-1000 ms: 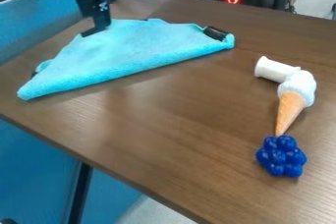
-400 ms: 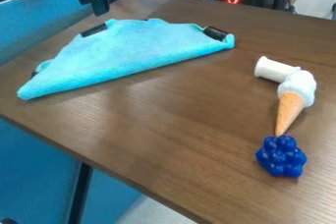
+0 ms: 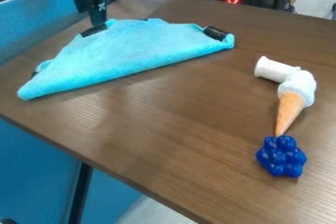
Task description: Unfold the cloth from top left to bottom right
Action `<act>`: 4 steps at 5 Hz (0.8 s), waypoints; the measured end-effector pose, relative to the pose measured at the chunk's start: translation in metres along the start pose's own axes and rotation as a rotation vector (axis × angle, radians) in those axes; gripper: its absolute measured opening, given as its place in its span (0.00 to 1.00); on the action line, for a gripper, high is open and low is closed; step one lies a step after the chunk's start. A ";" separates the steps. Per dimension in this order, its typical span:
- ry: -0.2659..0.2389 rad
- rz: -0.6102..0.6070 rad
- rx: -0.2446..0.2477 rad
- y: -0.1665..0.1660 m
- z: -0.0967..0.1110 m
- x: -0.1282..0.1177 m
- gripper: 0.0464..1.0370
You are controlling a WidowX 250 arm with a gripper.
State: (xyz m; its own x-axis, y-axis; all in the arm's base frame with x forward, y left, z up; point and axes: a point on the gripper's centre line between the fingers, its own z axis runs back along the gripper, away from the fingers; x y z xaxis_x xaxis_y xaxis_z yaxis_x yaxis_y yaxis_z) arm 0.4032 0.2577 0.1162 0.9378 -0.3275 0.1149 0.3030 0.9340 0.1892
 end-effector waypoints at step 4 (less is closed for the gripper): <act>0.042 -0.042 0.032 -0.007 -0.016 0.001 0.96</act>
State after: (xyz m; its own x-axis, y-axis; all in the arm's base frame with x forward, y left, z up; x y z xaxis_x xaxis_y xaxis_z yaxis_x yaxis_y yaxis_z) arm 0.4044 0.2531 0.0991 0.9309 -0.3595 0.0649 0.3374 0.9143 0.2240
